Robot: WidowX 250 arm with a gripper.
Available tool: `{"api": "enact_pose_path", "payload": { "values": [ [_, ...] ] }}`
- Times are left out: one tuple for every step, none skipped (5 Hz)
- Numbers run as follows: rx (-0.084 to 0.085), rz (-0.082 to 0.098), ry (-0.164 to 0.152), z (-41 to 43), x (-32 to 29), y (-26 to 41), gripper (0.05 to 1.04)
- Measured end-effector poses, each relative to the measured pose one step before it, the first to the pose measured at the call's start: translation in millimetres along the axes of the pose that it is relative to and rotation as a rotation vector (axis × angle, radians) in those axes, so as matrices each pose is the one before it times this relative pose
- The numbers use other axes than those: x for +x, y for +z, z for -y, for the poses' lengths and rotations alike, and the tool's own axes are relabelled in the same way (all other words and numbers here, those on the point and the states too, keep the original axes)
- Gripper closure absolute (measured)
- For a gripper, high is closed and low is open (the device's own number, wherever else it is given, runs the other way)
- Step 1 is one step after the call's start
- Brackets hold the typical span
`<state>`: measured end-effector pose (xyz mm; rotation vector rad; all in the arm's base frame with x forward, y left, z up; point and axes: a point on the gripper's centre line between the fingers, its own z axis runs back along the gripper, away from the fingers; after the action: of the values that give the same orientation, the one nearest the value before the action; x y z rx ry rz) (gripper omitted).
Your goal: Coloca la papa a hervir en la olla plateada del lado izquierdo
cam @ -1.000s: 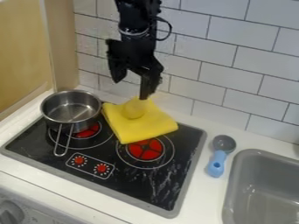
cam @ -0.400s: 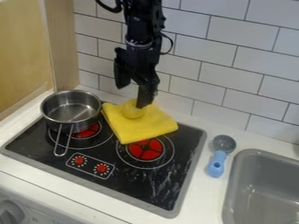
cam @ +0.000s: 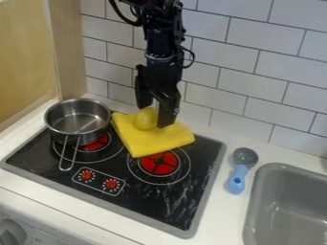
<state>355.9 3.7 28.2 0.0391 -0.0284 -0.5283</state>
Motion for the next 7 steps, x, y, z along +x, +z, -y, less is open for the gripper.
{"api": "enact_pose_path", "payload": {
  "values": [
    [-0.0151, -0.0014, 0.0342, -11.16, -4.72, -2.70, 0.084],
    [-0.0060, -0.0163, 0.0182, -5.08, -3.01, -1.61, 0.084],
    [0.0030, -0.0052, 0.0150, -0.82, -1.28, -0.33, 0.084],
    [-0.0120, -0.0004, -0.0041, 1.59, 0.60, -2.41, 0.117],
    [-0.0061, -0.0107, 0.0044, 0.61, -0.95, -4.37, 0.173],
    [-0.0094, -0.0141, -0.0009, 1.14, -1.50, -4.36, 0.229],
    [-0.0067, -0.0068, 0.0031, 0.89, -0.69, -2.18, 0.451]
  ]
}}
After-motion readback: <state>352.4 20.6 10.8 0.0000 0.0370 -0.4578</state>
